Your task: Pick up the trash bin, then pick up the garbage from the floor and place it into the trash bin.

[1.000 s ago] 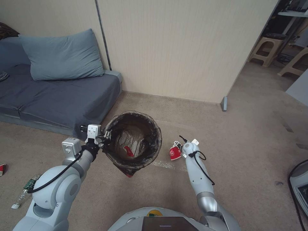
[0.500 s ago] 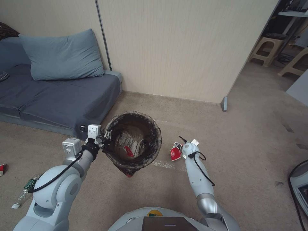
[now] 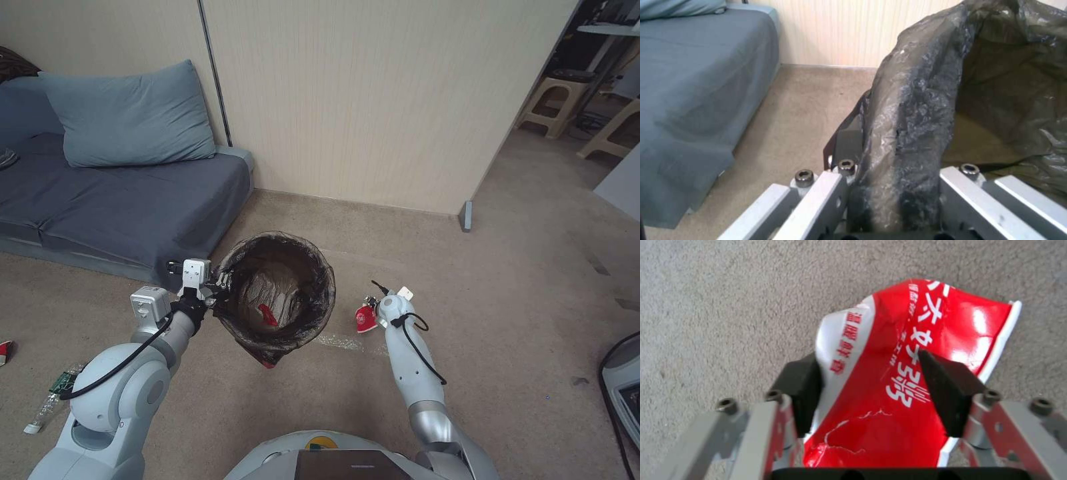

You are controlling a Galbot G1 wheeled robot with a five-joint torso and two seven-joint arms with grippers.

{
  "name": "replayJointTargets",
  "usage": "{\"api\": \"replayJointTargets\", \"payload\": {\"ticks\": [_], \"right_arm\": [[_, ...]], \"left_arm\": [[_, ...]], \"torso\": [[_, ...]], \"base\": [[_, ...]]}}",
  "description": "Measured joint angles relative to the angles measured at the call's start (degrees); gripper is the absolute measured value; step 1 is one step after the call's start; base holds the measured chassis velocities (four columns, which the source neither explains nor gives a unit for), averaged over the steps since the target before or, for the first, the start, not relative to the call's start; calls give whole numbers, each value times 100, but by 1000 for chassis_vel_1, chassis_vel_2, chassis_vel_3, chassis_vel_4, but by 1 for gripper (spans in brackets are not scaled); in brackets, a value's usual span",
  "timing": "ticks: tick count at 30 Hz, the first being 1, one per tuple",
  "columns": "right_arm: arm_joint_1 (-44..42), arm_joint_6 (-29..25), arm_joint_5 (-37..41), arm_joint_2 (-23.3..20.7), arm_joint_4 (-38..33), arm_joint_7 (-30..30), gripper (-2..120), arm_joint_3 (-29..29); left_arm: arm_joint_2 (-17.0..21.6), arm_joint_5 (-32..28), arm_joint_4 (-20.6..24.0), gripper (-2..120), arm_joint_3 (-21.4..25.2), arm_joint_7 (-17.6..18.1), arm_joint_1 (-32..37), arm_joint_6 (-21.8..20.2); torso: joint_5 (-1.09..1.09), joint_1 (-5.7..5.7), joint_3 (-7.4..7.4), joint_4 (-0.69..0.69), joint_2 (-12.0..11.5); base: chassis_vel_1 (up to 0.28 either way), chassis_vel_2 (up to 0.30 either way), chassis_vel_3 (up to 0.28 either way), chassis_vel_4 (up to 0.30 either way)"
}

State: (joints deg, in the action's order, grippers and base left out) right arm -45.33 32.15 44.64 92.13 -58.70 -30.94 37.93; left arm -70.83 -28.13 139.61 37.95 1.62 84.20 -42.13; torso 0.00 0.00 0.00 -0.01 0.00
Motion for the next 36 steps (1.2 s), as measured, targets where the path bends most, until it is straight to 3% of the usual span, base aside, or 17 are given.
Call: {"api": "replayJointTargets", "payload": {"ticks": [19,36], "right_arm": [[-10,34,4,1,3,-32,4,17],[-23,47,7,1,-36,-37,3,13]], "left_arm": [[-8,25,-16,5,-4,-22,-1,0],[11,14,-19,5,7,-21,-8,0]], "torso": [[1,0,1,1,0],[1,0,1,1,-1]], "base": [[0,0,0,0],[0,0,0,0]]}}
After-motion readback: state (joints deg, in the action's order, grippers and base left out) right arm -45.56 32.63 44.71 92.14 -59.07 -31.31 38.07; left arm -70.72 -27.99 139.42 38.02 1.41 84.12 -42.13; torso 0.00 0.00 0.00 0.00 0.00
